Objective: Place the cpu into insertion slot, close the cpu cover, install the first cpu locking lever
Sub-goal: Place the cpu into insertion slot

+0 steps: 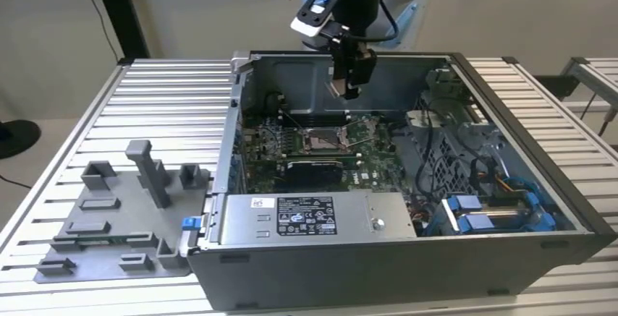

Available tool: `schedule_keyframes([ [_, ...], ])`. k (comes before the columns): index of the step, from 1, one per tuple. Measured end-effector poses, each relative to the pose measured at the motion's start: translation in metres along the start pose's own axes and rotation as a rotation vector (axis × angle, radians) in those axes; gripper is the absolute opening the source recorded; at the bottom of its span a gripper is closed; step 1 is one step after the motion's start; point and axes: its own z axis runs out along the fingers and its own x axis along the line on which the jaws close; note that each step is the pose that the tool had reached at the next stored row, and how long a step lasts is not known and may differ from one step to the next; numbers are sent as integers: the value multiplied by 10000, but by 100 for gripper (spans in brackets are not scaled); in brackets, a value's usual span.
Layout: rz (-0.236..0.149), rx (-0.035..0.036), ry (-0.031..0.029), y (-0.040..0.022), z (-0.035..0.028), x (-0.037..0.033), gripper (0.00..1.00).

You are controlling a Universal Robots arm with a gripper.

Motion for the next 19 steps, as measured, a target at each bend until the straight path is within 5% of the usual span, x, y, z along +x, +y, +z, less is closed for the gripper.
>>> schedule_keyframes([
  [5,594,172,-10,0,5,0,0],
  [10,1128,437,-2,0,10,0,0],
  [14,1647,462,-25,-3,32,1,0],
  [19,1810,455,-33,-8,117,72,0],
])
